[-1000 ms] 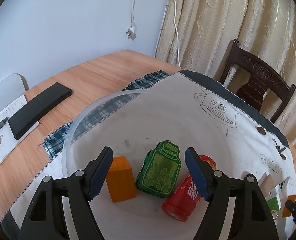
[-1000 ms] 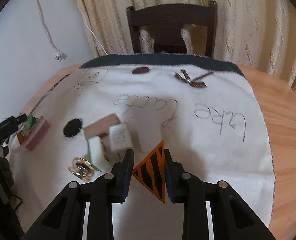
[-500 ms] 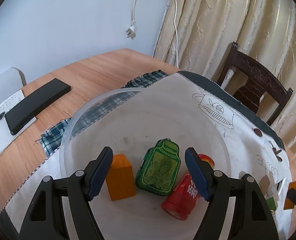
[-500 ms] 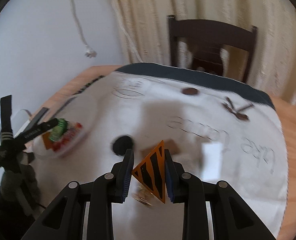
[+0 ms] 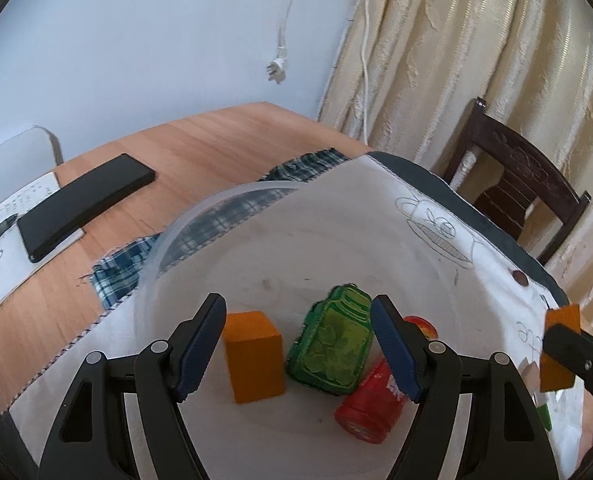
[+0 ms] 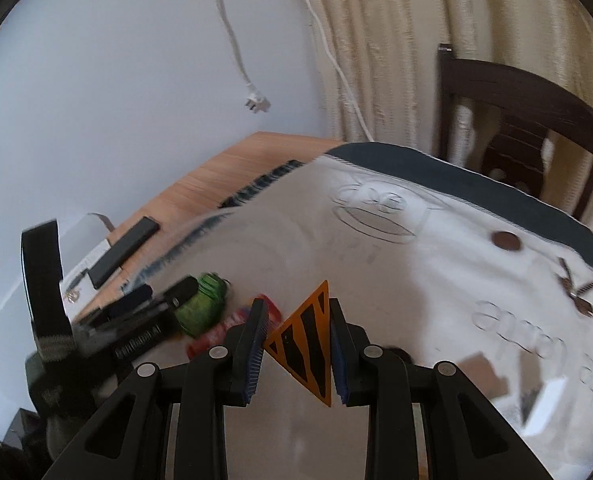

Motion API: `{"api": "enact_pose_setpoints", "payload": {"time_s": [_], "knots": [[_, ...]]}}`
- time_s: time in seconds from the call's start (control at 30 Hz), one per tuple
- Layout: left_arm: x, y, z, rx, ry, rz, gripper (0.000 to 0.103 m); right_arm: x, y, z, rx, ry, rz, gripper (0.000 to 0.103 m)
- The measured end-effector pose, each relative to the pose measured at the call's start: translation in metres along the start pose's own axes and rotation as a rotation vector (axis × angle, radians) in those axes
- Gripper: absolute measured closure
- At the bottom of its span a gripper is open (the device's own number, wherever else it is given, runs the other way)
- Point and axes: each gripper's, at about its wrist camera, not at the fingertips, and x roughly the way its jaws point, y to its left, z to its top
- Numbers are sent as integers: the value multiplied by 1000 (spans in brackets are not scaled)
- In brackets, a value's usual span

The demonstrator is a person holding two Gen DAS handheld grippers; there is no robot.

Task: Organize rigid objects
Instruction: 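Lower the striped wedge into the clear bowl and open the right tool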

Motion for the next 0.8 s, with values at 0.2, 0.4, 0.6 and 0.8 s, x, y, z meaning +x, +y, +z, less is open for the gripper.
{"api": "enact_pose_setpoints", "payload": {"time_s": [0.2, 0.4, 0.6, 0.8], "knots": [[-3, 4, 0, -10, -20, 16, 27, 20, 15, 8, -9, 13, 23, 72], [-3, 5, 0, -15, -24, 18, 27, 33, 22, 16, 8, 14, 27, 72], [-4, 6, -1, -17, -28, 19, 27, 41, 25, 20, 20, 4, 58, 55], [-5, 5, -1, -15, -23, 18, 25, 42, 19, 15, 33, 17, 46, 52]]}}
